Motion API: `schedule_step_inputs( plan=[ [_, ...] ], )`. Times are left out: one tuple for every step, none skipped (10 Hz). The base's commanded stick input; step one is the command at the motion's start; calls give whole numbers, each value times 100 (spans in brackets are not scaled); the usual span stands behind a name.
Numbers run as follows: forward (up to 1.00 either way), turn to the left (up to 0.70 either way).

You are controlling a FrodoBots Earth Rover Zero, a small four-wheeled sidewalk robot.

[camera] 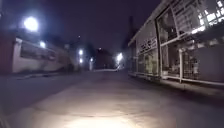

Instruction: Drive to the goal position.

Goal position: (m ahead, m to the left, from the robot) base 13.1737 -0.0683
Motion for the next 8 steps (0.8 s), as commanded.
schedule_step_inputs(
  plan=[
    [70,0],
    [70,0],
    [70,0],
    [70,0],
    [70,0],
    [70,0],
    [70,0],
    [70,0]
  ],
)
